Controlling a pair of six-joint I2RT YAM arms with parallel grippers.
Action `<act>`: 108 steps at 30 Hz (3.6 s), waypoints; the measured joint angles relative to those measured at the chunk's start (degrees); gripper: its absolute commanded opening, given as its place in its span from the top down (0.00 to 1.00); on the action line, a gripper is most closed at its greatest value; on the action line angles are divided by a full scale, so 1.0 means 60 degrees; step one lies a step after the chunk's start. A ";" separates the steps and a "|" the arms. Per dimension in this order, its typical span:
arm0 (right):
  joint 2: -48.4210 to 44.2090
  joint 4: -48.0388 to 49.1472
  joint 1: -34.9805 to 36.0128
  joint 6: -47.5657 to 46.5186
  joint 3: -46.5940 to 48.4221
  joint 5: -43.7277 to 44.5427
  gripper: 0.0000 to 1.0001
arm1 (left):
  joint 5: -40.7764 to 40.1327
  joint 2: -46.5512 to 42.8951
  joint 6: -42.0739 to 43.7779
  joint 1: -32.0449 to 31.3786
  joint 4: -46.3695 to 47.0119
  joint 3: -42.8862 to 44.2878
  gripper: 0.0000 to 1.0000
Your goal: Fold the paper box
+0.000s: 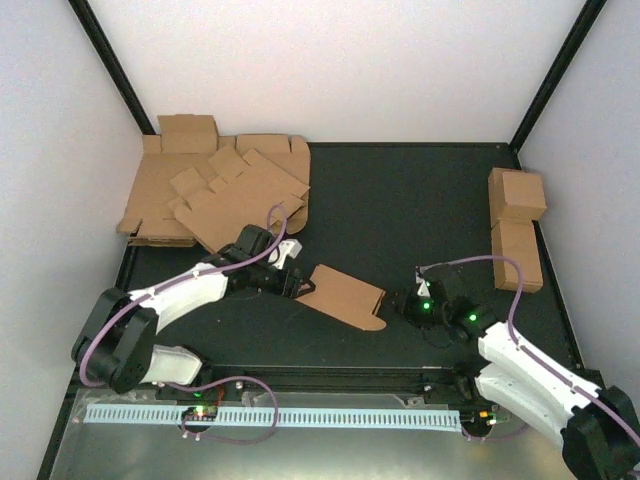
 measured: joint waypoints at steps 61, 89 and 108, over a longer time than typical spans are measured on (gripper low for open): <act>0.1606 0.0375 0.0000 -0.3763 0.0769 0.0120 0.47 | -0.1727 -0.1031 -0.0197 -0.0430 0.0532 -0.1100 0.38; 0.6419 0.1847 -0.0313 -0.5523 0.3894 0.0382 0.32 | -0.3220 0.0747 -0.0594 -0.0197 0.1891 0.0036 0.35; 0.4561 0.0965 -0.0393 -0.7439 0.4441 0.0601 0.31 | -0.3778 -0.3078 -0.0219 -0.1526 0.0736 -0.2288 0.31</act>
